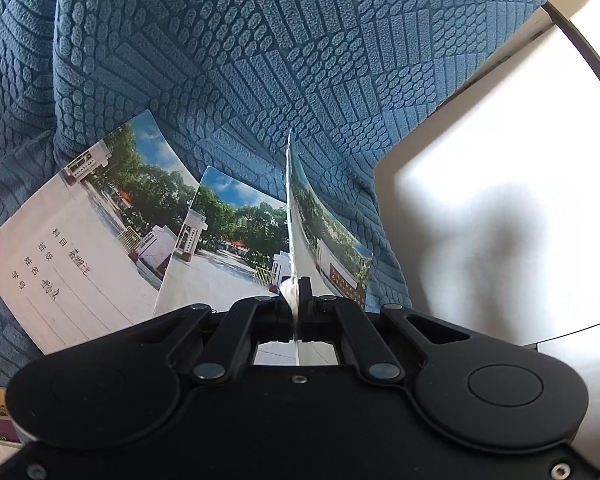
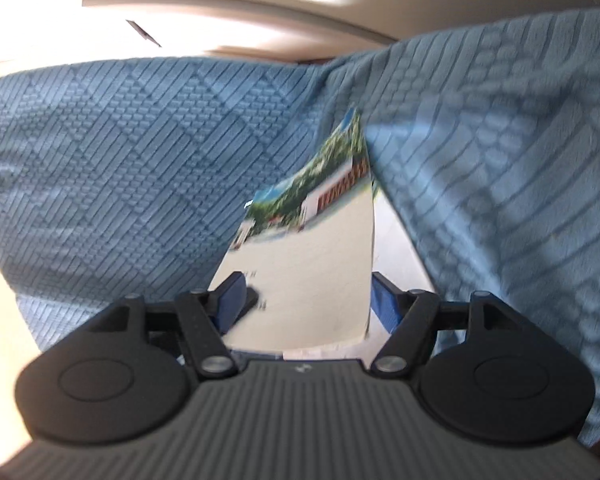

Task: Organize objects
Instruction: 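Close the right tool on the envelope while the left tool holds it, then lift the envelope with both tools and carry it toward the purple book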

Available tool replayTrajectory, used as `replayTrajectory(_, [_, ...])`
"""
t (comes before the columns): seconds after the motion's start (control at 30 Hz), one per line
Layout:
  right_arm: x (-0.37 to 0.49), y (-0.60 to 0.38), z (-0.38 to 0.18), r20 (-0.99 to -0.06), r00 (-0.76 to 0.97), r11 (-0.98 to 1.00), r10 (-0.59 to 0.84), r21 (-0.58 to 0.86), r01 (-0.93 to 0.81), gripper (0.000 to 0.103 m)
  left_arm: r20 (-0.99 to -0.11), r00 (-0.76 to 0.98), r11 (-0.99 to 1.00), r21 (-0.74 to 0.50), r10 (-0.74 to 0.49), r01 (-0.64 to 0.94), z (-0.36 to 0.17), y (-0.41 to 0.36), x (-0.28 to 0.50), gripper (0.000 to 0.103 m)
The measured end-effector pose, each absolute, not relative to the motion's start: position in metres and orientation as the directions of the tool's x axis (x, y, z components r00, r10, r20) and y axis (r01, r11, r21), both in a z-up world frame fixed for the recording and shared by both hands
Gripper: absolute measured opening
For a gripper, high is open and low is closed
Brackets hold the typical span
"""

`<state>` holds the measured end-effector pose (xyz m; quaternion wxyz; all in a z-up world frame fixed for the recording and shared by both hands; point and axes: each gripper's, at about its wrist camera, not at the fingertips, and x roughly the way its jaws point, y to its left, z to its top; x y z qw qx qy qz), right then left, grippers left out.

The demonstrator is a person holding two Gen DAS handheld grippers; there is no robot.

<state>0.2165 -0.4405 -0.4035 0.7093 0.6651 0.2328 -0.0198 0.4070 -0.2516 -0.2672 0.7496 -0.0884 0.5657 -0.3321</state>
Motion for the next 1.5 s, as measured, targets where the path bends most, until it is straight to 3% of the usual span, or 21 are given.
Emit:
replayTrajectory(0.27, [0.225,-0.452,-0.425,-0.262,0.905,0.024,0.336,0.963,0.270,0.069,-0.793,0.158,0.777,-0.500,-0.588,0.384,-0.269,-0.246,0.414,0.000])
replayTrajectory(0.4, [0.235,-0.450,-0.432,-0.260,0.890,0.019,0.376,0.962,0.273,0.067,-0.794,0.153,0.779,-0.507,-0.589,0.370,-0.272,-0.243,0.416,0.000])
replayTrajectory(0.57, [0.246,-0.449,-0.426,-0.338,0.865,0.137,0.371,0.941,0.308,0.040,-0.795,0.154,0.781,-0.505,-0.587,0.367,-0.273,-0.241,0.416,0.000])
replayTrajectory(0.63, [0.247,-0.451,-0.427,-0.353,0.862,0.142,0.363,0.936,0.323,0.020,-0.796,0.154,0.781,-0.503,-0.586,0.371,-0.272,-0.241,0.415,0.000])
replayTrajectory(0.7, [0.248,-0.451,-0.420,-0.384,0.860,0.209,0.336,0.921,0.330,0.008,-0.795,0.151,0.780,-0.506,-0.588,0.369,-0.272,-0.240,0.414,0.000])
replayTrajectory(1.07, [0.239,-0.450,-0.384,-0.462,0.837,0.424,0.295,0.848,0.319,0.006,-0.803,0.156,0.776,-0.474,-0.575,0.416,-0.267,-0.241,0.392,0.002])
replayTrajectory(1.5, [0.226,-0.436,-0.353,-0.487,0.830,0.544,0.273,0.790,0.285,0.006,-0.788,0.165,0.765,-0.486,-0.593,0.423,-0.249,-0.223,0.374,0.002])
